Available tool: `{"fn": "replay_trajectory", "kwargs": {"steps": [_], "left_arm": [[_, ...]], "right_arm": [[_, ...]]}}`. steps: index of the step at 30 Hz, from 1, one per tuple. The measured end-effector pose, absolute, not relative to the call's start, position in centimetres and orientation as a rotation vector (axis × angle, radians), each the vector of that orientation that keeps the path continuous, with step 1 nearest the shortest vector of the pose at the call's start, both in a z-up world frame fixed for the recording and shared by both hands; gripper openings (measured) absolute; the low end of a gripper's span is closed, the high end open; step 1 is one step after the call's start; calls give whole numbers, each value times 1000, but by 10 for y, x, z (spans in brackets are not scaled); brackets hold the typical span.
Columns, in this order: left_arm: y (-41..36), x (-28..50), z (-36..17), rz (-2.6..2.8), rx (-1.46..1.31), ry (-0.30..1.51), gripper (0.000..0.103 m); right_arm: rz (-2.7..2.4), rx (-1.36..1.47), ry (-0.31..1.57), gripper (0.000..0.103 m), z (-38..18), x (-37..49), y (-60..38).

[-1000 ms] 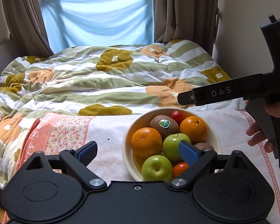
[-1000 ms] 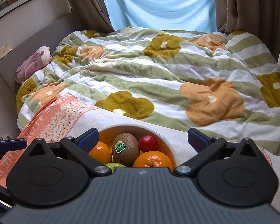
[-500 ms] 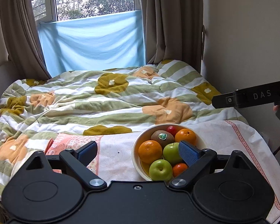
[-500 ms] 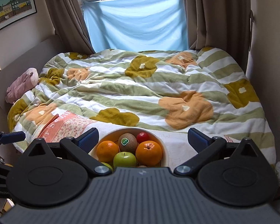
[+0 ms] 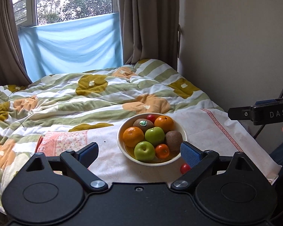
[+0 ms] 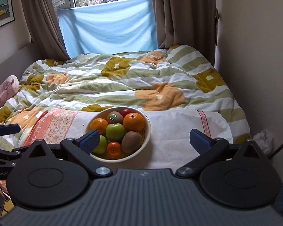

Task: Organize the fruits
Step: 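Withdraw both tools toward the last tomato and mandarin, then grasp the red tomato with the left tool while the right tool grasps the mandarin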

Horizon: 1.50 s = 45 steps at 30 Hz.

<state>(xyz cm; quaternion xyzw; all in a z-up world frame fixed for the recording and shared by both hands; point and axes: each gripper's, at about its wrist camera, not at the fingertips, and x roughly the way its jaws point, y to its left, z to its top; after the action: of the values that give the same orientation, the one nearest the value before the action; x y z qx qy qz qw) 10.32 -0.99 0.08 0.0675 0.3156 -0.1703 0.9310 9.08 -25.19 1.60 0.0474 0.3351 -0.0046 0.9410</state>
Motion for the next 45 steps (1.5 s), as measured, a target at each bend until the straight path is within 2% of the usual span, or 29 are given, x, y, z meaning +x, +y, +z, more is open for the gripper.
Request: {"fn": "replay_trajectory", "kwargs": {"steps": [9, 12, 14, 18, 22, 28, 36, 38, 43, 45], "left_arm": [[-20, 108, -35, -457, 166, 711, 96], [-29, 114, -50, -488, 168, 736, 94], [-37, 119, -62, -510, 168, 761, 88], [-52, 129, -86, -545, 152, 810, 88], [-68, 141, -108, -563, 138, 855, 79], [-91, 160, -134, -583, 134, 900, 70], [-112, 176, -151, -605, 143, 931, 57], [-115, 178, -154, -602, 155, 937, 51], [-119, 180, -159, -613, 161, 942, 48], [-121, 180, -159, -618, 169, 939, 40]], "right_arm": [[-37, 77, 793, 103, -46, 58, -236], [-27, 88, 823, 103, -68, 57, -236], [-23, 70, 849, 103, -83, 60, -235], [-11, -1, 869, 103, -106, 63, -226], [3, -33, 893, 103, -125, 67, -222], [17, -27, 912, 92, -143, 78, -224], [36, -12, 920, 92, -153, 88, -226], [40, -7, 921, 91, -155, 90, -226], [50, 4, 924, 88, -157, 94, -225], [53, -6, 925, 86, -158, 95, -223]]}}
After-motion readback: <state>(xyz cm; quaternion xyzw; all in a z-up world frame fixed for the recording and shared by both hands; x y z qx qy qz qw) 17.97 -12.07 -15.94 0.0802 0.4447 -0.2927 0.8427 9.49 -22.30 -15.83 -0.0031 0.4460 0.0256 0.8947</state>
